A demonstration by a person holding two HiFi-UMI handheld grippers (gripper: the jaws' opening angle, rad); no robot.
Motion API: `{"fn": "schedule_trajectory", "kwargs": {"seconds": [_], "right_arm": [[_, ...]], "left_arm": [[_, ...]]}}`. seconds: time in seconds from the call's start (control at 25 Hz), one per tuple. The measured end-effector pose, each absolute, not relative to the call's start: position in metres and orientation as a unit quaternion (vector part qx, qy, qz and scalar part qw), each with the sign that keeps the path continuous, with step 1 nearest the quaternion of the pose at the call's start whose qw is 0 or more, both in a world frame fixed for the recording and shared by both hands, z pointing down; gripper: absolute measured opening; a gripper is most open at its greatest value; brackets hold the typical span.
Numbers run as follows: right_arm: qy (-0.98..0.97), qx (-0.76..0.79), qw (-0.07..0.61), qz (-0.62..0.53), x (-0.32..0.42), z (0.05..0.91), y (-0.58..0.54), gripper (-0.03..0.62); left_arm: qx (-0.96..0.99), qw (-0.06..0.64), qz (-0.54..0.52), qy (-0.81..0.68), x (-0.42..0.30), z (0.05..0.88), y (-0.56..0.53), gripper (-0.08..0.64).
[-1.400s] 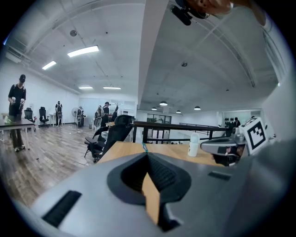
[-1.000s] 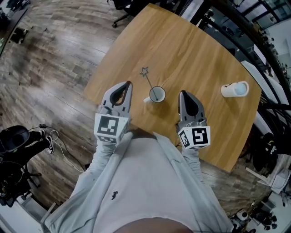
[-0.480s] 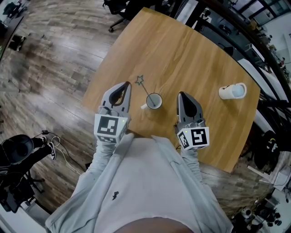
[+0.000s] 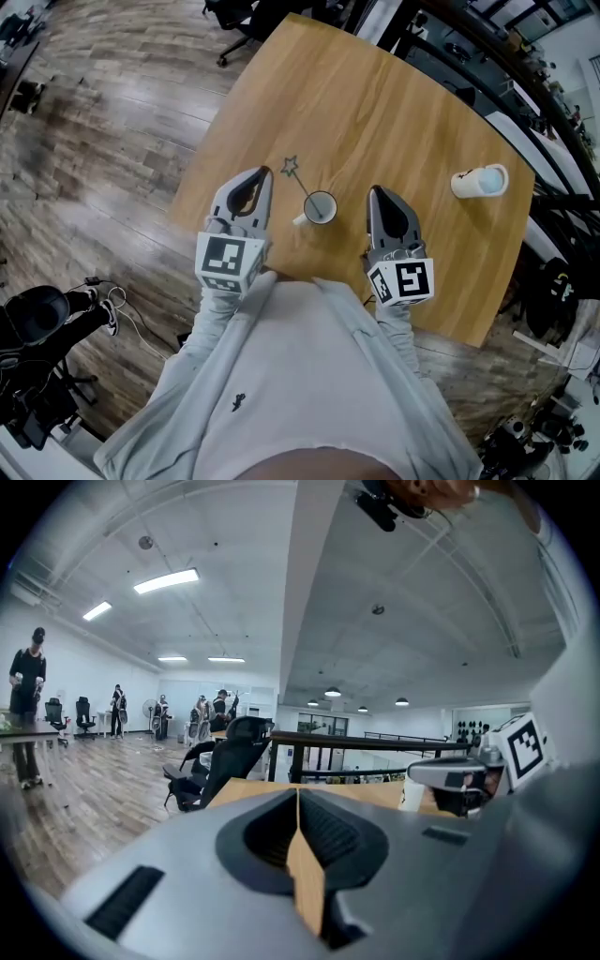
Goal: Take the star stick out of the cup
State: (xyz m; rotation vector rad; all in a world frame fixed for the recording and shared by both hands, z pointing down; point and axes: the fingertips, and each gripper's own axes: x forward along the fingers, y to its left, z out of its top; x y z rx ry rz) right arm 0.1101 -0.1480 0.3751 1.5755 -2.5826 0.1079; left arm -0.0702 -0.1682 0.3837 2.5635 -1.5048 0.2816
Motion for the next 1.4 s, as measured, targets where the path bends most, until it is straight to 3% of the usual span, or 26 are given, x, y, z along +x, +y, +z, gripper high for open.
{"fn": "schedule_trajectory", "kwargs": {"seconds": [0.36,0.48,0.6,0.92,1.4], "right_arm": [[-0.847,0.525,0.077,0.039,0.107,0.381,-0.149,0.017],[-0.844,0.528,0.080,0.043,0.107,0.385,-0.149,0.017],[-0.843,0.530,0.084,0.045,0.106,0.387,-0.148,0.017],[-0.837,0.536,0.093,0.056,0.106,0.396,-0.140,0.017],[-0.833,0.537,0.107,0.070,0.105,0.415,-0.135,0.017]], "left_arm": [[0.862,0.131,0.057,-0.487,-0.073,0.400,-0.170,0.022],[0.858,0.169,0.037,-0.483,-0.074,0.409,-0.171,0.101],[0.859,0.194,0.028,-0.473,-0.070,0.420,-0.169,0.104],[0.860,0.269,0.019,-0.434,-0.050,0.451,-0.162,0.196],[0.859,0.321,0.033,-0.398,-0.026,0.485,-0.158,0.204]]}}
